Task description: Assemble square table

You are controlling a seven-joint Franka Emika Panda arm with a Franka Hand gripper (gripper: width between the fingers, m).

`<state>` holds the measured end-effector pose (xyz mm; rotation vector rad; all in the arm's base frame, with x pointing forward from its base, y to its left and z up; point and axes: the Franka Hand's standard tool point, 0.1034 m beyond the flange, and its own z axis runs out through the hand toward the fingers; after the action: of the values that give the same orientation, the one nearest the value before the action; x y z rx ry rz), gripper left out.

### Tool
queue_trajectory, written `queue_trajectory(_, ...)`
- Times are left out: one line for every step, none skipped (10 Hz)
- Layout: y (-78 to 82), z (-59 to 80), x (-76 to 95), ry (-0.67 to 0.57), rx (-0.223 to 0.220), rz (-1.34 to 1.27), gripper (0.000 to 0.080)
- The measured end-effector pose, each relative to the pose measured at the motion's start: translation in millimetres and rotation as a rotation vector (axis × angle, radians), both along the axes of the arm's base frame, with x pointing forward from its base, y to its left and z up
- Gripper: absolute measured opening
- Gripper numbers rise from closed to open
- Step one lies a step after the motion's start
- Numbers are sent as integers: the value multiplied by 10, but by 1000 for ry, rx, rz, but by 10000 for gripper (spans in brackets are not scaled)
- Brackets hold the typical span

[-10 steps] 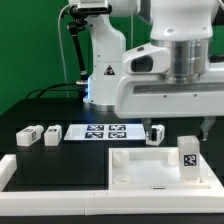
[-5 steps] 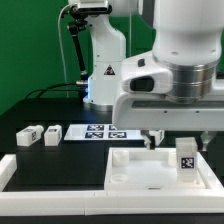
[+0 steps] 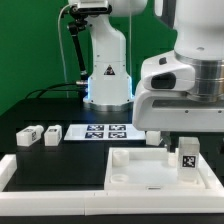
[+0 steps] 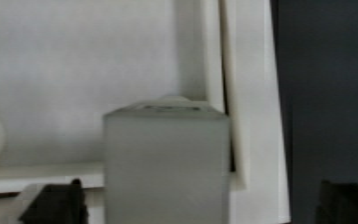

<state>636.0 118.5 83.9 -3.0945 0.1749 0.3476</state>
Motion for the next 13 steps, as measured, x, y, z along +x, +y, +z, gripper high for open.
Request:
queue_trajectory(1, -1, -1, 1, -4, -16, 649)
queue_trajectory(-3, -1, -1, 1, -7, -32, 511)
queue_trajectory(-2, -1, -1, 3, -15, -68, 372)
queue_trajectory(0, -2, -2, 7, -39, -176, 289)
queue_trajectory(0, -2, -2, 9, -53, -243, 289)
queue_trajectory(2, 0, -1, 12, -71, -322, 289)
queue_trajectory(1, 1, 1, 14, -86, -390, 289)
queue_trajectory(-11, -9, 10, 8, -94, -432, 289)
queue_trajectory(-53, -15, 44, -18, -108, -511, 289)
queue_trajectory(-53, -15, 44, -18, -108, -511, 290)
queue_trajectory(-53, -15, 44, -18, -108, -511, 290)
queue_trajectory(-53, -15, 44, -18, -108, -511, 290)
queue_trajectory(-53, -15, 44, -18, -108, -511, 290)
